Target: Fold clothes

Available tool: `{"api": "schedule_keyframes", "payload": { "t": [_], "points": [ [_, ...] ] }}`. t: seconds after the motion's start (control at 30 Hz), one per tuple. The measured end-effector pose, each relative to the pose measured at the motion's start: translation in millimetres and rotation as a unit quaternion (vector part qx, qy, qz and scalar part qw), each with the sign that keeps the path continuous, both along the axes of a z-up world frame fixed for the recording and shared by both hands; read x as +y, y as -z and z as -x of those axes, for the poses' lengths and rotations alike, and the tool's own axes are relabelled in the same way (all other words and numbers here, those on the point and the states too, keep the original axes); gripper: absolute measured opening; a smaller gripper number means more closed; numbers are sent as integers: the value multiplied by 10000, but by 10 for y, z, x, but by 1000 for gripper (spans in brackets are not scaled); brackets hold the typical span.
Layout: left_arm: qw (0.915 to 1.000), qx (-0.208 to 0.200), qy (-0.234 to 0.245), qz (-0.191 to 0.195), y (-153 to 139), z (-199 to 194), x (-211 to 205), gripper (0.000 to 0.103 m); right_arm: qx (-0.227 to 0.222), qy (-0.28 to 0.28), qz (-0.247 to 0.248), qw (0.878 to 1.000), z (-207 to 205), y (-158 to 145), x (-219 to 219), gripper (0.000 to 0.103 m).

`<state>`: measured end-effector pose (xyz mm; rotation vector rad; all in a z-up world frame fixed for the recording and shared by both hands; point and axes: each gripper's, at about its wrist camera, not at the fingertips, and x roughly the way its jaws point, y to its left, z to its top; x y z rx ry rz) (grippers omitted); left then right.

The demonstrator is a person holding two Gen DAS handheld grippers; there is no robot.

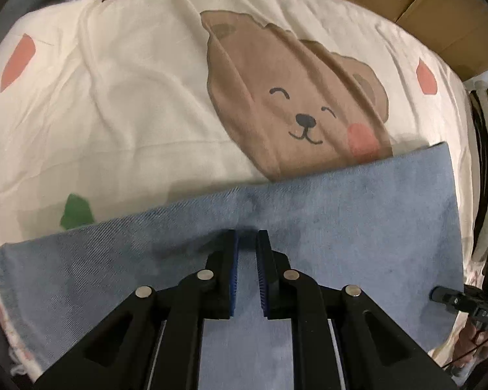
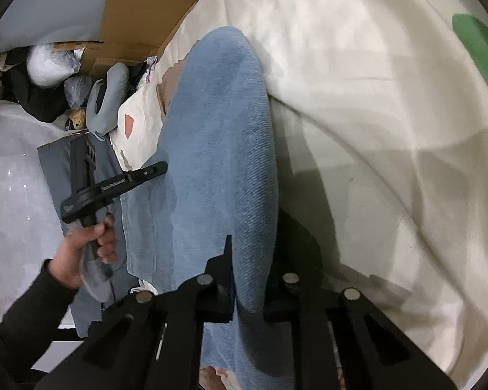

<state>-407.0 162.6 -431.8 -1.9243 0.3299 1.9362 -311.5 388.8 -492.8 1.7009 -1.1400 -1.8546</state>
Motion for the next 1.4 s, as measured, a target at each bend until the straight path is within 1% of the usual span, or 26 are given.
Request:
{"api": "schedule_keyframes", "payload": {
  "t": [0.03,0.07,0.1,0.13,0.17,0.2,0.3,0.37,0.43,0.57,0.67,0.77,0.87,0.97,1.0,1.03,1.1,1.23,1.4],
  "points": [
    [10000,-65,-37,9,-52,-16,-19,22,-5,-2,-28,10000,8,-30,-14,10],
    [9999,-138,-90,-23,-110,-35,-45,33,32,-16,-43,10000,16,-72,-37,10],
    [9997,-182,-146,-68,-177,-61,-81,41,64,-27,-57,10000,24,-109,-62,10],
    [9997,-183,-166,-66,-235,-88,-113,59,63,-29,-70,10000,29,-133,-81,10],
    [9998,-158,-141,2,-293,-118,-141,66,54,-23,-63,10000,31,-158,-92,10],
    [9998,-142,-90,64,-352,-148,-169,66,46,-14,-39,10000,33,-182,-96,10],
    [9998,-202,12,41,-555,-238,-295,66,21,32,125,9999,31,-259,-87,10],
    [9994,-154,20,310,-682,-288,-407,66,6,13,168,9999,42,-313,-91,10],
    [9987,-144,-57,482,-817,-286,-533,66,23,-59,106,9999,59,-370,-125,10],
    [9983,-102,-160,549,-971,-174,-686,66,20,-151,38,9999,73,-462,-186,9],
    [9984,24,-235,504,-1050,-180,-819,66,85,-248,-33,9997,66,-549,-227,9],
    [9987,85,-424,264,-983,-121,-923,66,148,-355,-200,9991,66,-617,-287,9],
    [9988,141,-445,131,-829,-92,-991,66,161,-424,-329,9984,67,-685,-326,8],
    [9986,372,-305,205,-777,-141,-1111,66,122,-498,-535,9972,97,-772,-385,8],
    [9979,496,-236,328,-755,-172,-1137,66,105,-554,-644,9963,112,-805,-417,8],
    [9973,601,-202,368,-731,-199,-1166,66,102,-615,-727,9954,125,-840,-448,8],
    [9973,626,-362,134,-668,-236,-1256,66,97,-726,-880,9934,156,-912,-519,8],
    [9960,488,-689,-276,-560,-259,-1467,66,62,-893,-1219,9885,217,-1015,-636,7],
    [9951,455,-670,-568,-551,-336,-1651,66,1,-1023,-1521,9831,273,-1073,-776,7]
  ]
}}
